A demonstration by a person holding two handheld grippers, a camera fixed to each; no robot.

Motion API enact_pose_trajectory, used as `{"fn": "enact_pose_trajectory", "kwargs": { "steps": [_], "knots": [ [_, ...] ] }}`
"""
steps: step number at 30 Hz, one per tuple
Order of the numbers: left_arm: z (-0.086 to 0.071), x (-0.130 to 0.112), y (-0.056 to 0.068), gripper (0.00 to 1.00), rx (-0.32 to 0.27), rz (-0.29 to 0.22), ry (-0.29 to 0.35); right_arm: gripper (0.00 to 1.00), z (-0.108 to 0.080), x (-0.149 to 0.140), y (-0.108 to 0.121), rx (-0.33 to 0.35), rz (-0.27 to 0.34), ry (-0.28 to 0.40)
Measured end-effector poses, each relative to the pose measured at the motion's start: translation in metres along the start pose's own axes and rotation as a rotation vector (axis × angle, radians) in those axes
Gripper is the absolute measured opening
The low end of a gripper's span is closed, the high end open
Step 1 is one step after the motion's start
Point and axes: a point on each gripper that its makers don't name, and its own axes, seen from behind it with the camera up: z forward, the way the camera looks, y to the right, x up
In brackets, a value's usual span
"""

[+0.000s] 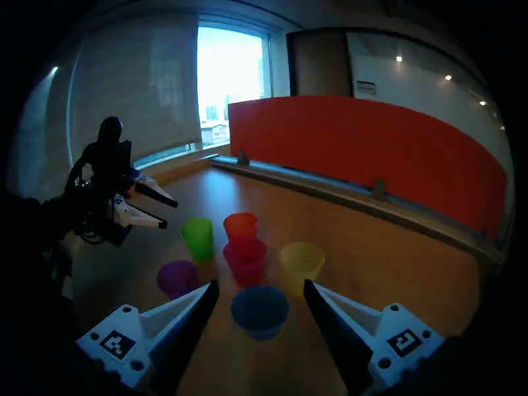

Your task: Pour water

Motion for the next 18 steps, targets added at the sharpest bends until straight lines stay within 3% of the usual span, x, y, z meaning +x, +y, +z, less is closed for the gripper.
{"fn": "enact_pose_trajectory", "kwargs": {
  "steps": [8, 18],
  "knots": [
    [0.019, -0.016, 0.002, 0.99, -0.011, 0.015, -0.049, 0.99, 0.006, -0.009, 0.002, 0.007, 0.001, -0.014],
    [0.039, -0.018, 0.003, 0.99, -0.023, 0.039, -0.085, 1.00, 0.010, -0.017, 0.005, 0.002, -0.004, -0.027]
  ]
}}
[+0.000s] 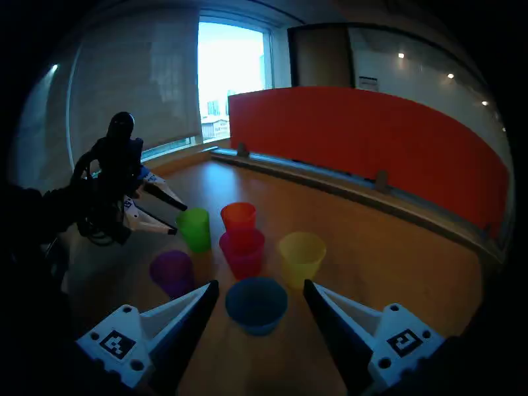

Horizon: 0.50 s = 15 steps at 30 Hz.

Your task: Pour water

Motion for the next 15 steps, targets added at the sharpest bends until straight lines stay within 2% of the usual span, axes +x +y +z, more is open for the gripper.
{"fn": "enact_pose_trajectory", "kwargs": {
  "steps": [6, 15],
  "knots": [
    [0.010, 0.002, 0.001, 0.99, -0.005, 0.020, -0.020, 0.99, 0.001, -0.002, 0.002, -0.004, -0.002, -0.006],
    [0.023, 0.008, 0.002, 0.99, -0.020, 0.020, -0.023, 1.00, 0.003, -0.005, 0.007, -0.007, 0.002, -0.011]
  ]
}}
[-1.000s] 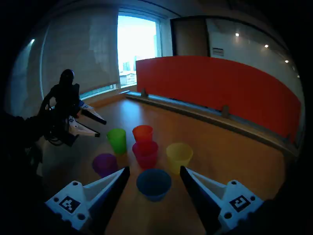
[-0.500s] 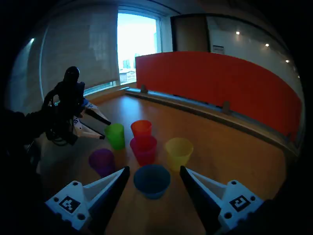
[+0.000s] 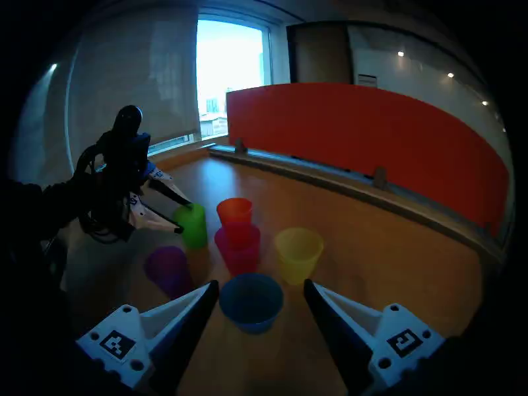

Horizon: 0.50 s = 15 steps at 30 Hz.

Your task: Pour water

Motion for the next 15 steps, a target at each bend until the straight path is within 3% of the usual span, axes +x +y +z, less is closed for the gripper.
{"fn": "enact_pose_trajectory", "kwargs": {
  "steps": [7, 11, 15],
  "knots": [
    [0.0064, 0.0015, 0.0007, 0.99, -0.004, 0.016, -0.008, 1.00, -0.0008, -0.0009, 0.0044, -0.006, 0.001, 0.001],
    [0.0075, 0.0017, 0.0023, 0.90, -0.011, 0.020, -0.007, 1.00, -0.0014, -0.0022, 0.0050, -0.007, 0.003, 0.000],
    [0.0072, 0.0004, 0.0022, 0.88, -0.011, 0.032, -0.006, 1.00, -0.0016, -0.0036, 0.0047, -0.005, 0.004, -0.002]
  ]
}}
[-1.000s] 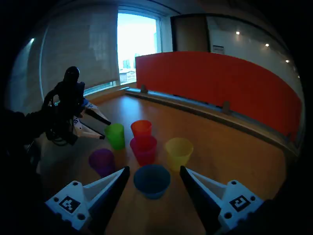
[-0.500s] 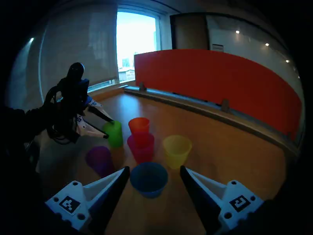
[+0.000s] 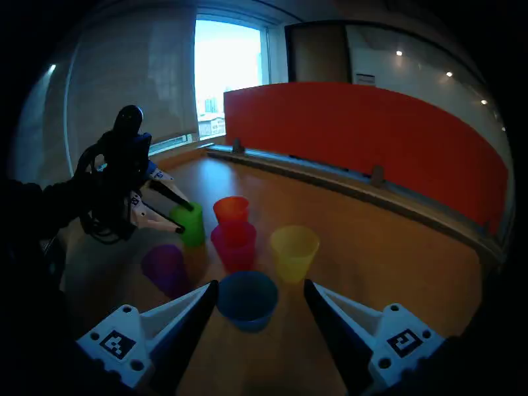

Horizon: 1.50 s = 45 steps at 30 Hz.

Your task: Pour water

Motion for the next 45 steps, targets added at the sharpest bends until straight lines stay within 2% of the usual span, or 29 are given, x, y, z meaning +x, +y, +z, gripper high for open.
{"fn": "enact_pose_trajectory", "kwargs": {
  "steps": [6, 13, 24, 45],
  "knots": [
    [-0.003, 0.002, -0.005, 0.88, 0.018, 0.004, 0.007, 0.99, 0.000, -0.004, -0.002, 0.001, -0.006, -0.008],
    [-0.009, 0.008, -0.004, 0.88, 0.013, -0.017, 0.023, 1.00, 0.006, -0.011, -0.008, 0.010, -0.021, -0.025],
    [-0.015, 0.009, -0.002, 0.88, 0.015, -0.008, 0.024, 1.00, 0.017, -0.027, -0.017, 0.024, -0.031, -0.053],
    [-0.022, 0.014, -0.004, 0.88, 0.016, -0.013, 0.038, 1.00, 0.040, -0.046, -0.013, 0.005, -0.057, -0.087]
  ]
}}
